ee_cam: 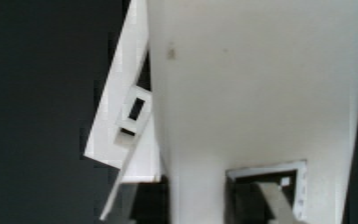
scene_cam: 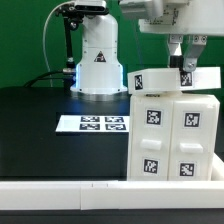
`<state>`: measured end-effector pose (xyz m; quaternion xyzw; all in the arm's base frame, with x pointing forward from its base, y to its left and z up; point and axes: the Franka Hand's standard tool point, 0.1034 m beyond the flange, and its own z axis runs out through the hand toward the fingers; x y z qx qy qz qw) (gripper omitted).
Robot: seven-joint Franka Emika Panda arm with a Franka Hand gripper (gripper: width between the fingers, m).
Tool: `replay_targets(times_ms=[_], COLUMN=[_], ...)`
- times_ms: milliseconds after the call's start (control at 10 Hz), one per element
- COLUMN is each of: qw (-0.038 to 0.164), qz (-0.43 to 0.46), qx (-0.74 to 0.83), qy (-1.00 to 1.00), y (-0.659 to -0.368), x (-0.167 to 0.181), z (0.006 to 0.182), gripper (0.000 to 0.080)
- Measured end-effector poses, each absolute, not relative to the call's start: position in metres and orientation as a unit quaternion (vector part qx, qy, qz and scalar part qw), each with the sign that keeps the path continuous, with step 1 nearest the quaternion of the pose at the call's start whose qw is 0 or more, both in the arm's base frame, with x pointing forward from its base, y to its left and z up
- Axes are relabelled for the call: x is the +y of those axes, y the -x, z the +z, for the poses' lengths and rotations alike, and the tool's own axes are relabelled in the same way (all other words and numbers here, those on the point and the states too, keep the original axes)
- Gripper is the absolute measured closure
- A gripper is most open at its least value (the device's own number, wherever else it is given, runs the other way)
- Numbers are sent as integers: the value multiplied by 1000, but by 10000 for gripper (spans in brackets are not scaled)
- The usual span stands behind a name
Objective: Assemble cabinet
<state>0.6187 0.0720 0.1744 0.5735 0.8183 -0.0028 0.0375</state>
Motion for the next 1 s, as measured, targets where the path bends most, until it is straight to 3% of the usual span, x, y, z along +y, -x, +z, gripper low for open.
replay_targets(times_ms=[200, 400, 500, 600, 1000], qw=[36, 34, 33, 31, 17], qz=[-4, -7, -8, -11, -20], qx=[817, 815, 815, 814, 804], qy=[-575, -578, -579, -580, -594], y=[-618, -616, -612, -606, -595], x=[70, 66, 65, 63, 66], z=[173, 172, 172, 173, 154], gripper=[317, 62, 62, 13, 3])
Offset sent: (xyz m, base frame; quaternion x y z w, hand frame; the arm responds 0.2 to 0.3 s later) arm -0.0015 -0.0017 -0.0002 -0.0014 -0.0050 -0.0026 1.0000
